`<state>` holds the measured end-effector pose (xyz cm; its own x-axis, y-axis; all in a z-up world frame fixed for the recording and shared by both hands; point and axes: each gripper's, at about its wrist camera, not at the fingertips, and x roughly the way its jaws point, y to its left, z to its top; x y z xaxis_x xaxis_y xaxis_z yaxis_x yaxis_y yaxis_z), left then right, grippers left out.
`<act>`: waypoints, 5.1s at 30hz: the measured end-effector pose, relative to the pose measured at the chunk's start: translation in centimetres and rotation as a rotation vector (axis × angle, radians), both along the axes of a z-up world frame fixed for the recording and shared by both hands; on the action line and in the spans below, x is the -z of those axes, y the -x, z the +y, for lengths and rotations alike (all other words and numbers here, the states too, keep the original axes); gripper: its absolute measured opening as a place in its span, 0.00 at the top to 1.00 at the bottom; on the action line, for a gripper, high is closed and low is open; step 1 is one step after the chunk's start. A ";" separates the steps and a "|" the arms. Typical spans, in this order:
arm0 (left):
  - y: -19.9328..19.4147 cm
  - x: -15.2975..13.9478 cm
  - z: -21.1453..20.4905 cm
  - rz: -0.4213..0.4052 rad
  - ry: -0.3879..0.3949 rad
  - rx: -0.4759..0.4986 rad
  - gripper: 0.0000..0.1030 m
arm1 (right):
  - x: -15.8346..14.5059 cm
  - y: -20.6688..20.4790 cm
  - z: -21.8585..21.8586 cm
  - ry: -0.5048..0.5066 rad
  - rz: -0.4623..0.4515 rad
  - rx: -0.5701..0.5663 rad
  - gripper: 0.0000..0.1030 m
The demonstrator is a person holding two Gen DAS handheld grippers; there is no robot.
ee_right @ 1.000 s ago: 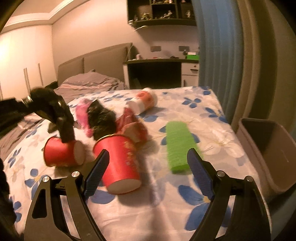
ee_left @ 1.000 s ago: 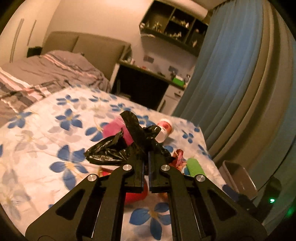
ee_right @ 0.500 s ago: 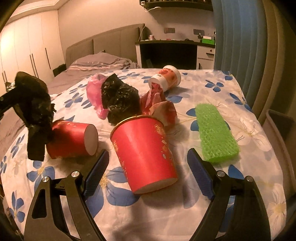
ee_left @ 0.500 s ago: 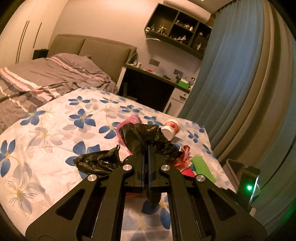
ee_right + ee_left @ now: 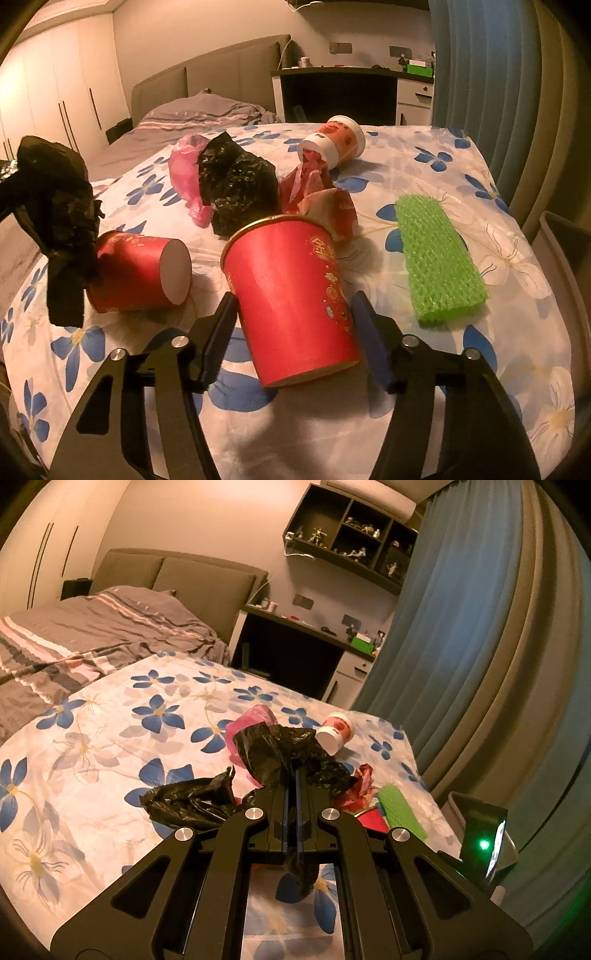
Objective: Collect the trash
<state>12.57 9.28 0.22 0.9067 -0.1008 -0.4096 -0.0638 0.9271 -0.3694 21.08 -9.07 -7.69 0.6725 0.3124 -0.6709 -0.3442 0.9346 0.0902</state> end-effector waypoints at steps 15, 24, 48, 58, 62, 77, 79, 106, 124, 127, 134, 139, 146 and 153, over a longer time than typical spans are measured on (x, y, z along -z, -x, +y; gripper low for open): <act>-0.1 -1.1 -5.0 -0.021 -0.056 0.112 0.98 | -5.0 6.0 -7.4 -0.109 -0.182 0.130 0.40; -1.9 -1.9 -12.7 -0.032 -0.093 0.293 0.98 | -6.9 8.2 -13.9 -0.126 -0.261 0.281 0.40; -9.3 -0.4 -36.0 -0.131 -0.086 0.697 0.98 | -7.5 9.6 -29.8 -0.115 -0.360 0.655 0.40; -10.5 2.7 -37.6 -0.053 -0.087 0.737 0.98 | -6.5 8.9 -30.7 -0.119 -0.342 0.670 0.40; -10.9 3.4 -37.6 -0.027 -0.073 0.746 0.98 | -6.7 8.4 -30.5 -0.118 -0.340 0.673 0.40; -11.3 4.1 -34.3 0.005 -0.040 0.654 0.19 | -6.8 8.5 -30.1 -0.120 -0.325 0.680 0.40; -11.1 3.9 -33.2 0.007 -0.042 0.614 0.15 | -6.6 8.0 -30.1 -0.124 -0.319 0.673 0.40; -4.1 2.4 -19.8 -0.007 -0.239 0.099 0.06 | -3.1 2.6 -29.0 -0.107 -0.224 0.638 0.35; -3.5 2.1 -19.2 -0.016 -0.235 0.083 0.06 | -6.9 7.3 -24.9 -0.107 -0.358 0.573 0.30; -3.1 2.0 -18.6 -0.019 -0.238 0.077 0.06 | -7.2 7.9 -23.5 -0.107 -0.360 0.547 0.30; -1.7 1.8 -16.6 -0.023 -0.240 0.046 0.06 | -7.4 9.0 -20.3 -0.100 -0.362 0.490 0.30; -0.8 1.6 -14.6 -0.023 -0.238 0.013 0.06 | -7.1 9.3 -17.6 -0.109 -0.349 0.440 0.30; 0.4 1.9 -11.4 -0.014 -0.236 -0.036 0.06 | -7.0 9.6 -14.4 -0.105 -0.346 0.379 0.30; 1.6 2.6 -7.1 0.006 -0.237 -0.095 0.06 | -6.7 9.1 -11.6 -0.105 -0.331 0.334 0.30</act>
<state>10.96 2.20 -2.43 0.9051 0.0839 -0.4167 -0.1561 0.9775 -0.1422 11.97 -20.72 -1.01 0.9199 0.0972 -0.3800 -0.0527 0.9907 0.1258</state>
